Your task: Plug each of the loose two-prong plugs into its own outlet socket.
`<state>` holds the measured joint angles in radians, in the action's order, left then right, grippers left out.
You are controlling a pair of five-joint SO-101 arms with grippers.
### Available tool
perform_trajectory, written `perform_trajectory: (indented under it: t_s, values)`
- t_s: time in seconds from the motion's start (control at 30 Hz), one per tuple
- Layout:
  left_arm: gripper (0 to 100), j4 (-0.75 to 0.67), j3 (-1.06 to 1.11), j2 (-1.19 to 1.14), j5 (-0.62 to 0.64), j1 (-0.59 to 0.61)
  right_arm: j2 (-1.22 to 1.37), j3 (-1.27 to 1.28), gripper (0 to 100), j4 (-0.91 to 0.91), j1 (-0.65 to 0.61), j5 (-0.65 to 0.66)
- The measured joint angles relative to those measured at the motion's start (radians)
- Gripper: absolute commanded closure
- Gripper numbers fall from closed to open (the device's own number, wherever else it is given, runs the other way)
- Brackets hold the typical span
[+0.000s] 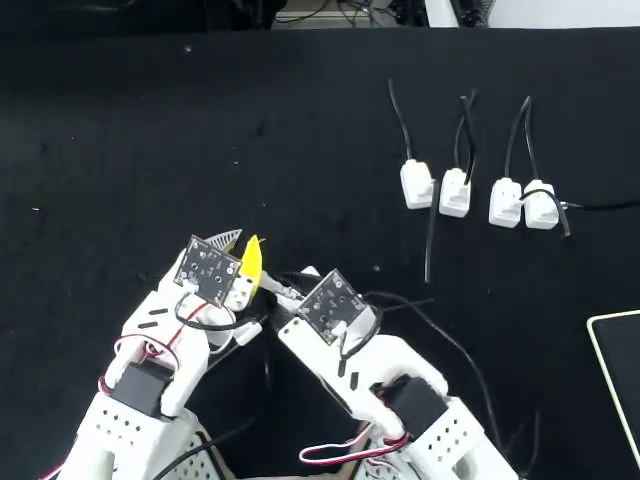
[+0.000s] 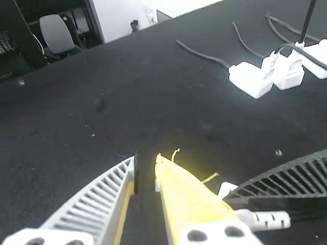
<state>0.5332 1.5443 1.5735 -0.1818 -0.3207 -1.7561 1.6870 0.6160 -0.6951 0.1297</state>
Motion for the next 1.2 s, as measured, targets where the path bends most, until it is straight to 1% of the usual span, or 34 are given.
perform_trajectory:
  t_s: [0.6, 0.8, 1.2]
  values:
    - [92, -0.002, 0.018, 0.002, 0.0, 0.0, -0.003, 0.0, 98.8, 0.008, 0.0, 0.0]
    - [92, -0.068, 0.069, 0.002, 0.0, 0.0, -0.003, 0.0, 98.8, 0.009, 0.003, 0.0]
    - [92, -0.069, 0.083, 0.002, 0.0, 0.006, -0.003, 0.0, 98.8, 0.035, 0.005, 0.0]
